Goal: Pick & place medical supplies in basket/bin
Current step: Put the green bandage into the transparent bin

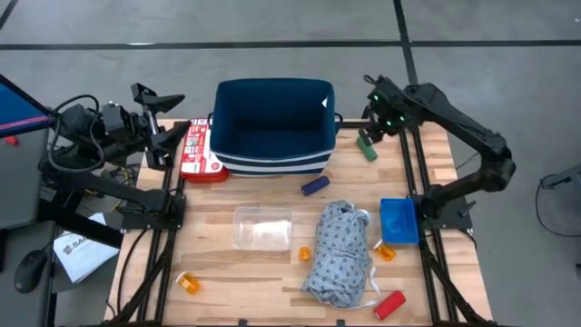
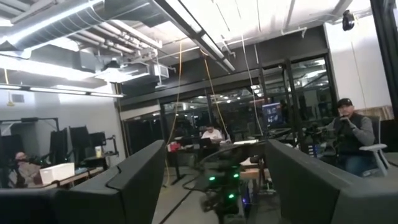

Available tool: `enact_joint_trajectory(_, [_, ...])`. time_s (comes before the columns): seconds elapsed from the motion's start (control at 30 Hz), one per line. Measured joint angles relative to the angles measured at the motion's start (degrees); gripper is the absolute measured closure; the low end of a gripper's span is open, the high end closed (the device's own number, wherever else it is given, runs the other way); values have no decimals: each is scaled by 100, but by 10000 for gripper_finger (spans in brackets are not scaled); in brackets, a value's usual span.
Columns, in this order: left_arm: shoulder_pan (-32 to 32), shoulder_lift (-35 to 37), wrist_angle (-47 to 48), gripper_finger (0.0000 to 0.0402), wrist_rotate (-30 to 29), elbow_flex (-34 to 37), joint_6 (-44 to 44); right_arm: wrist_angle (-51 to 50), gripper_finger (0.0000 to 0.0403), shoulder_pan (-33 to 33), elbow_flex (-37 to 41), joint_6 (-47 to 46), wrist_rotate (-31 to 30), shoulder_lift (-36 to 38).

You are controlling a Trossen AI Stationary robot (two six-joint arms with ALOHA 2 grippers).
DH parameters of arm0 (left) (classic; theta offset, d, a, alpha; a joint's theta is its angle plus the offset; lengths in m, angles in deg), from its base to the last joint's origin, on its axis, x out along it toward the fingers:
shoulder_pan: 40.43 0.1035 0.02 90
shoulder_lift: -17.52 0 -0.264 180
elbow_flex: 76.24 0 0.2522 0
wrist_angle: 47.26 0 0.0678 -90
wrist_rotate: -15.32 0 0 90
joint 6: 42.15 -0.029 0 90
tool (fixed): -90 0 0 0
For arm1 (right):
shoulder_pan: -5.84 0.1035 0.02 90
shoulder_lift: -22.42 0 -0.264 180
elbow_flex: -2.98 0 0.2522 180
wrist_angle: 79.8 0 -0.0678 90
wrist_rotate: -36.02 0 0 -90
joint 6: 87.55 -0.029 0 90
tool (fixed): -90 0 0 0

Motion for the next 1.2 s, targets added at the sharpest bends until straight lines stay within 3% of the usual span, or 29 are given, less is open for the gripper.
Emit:
enact_joint_trajectory(0.27, [-11,-263,-158,133,-24,0,2,242,179,-212,133,717,377,-824])
enact_joint_trajectory(0.4, [-121,-313,-300,133,-49,7,3,528,179,-361,830,715,380,-955])
enact_joint_trajectory(0.8, [-280,-310,-389,133,-195,7,2,3120,179,-978,2957,453,564,-367])
enact_joint_trajectory(1.2, [-280,-378,-389,133,-192,6,182,3734,179,-893,3082,605,92,-932])
